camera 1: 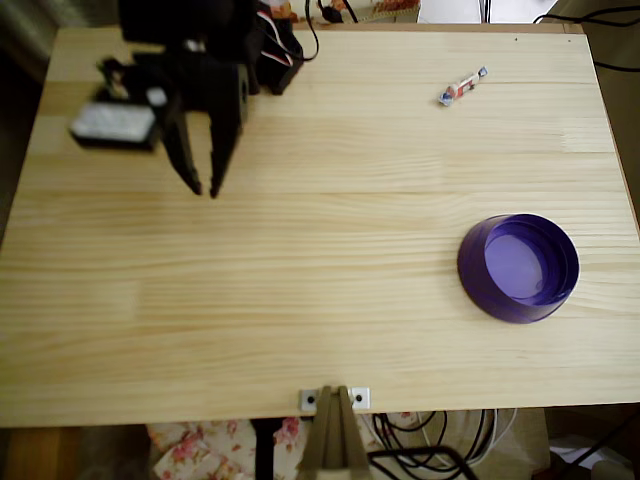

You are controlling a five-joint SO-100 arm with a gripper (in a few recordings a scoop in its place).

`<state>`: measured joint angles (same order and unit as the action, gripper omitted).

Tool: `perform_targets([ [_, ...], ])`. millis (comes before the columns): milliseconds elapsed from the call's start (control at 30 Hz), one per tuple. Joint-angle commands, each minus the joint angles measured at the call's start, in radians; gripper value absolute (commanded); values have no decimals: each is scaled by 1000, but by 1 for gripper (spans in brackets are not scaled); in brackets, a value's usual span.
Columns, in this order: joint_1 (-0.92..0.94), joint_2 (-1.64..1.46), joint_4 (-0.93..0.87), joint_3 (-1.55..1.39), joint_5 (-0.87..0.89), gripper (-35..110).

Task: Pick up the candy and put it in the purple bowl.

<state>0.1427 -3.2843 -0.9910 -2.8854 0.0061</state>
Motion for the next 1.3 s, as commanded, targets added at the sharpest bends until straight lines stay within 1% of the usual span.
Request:
perform_targets([
  [0,-61,6,-63,262,-37,4],
  [100,-155,120,-170,468,-40,4],
  [167,-253,212,-249,589,-29,4],
  [367,-661,370,-400,729,71,6],
  [600,-1040,522,-417,729,152,7],
  [733,-1200,603,-377,715,118,7],
  [800,-1238,641,-359,716,20,7],
  [867,-1223,723,-370,770,-63,7],
  [933,-1213,785,-374,816,-87,7],
  [1033,-1232,752,-321,793,-273,8],
  [1167,-1273,802,-250,781,-324,9],
  [1267,-1322,864,-209,778,-319,9],
])
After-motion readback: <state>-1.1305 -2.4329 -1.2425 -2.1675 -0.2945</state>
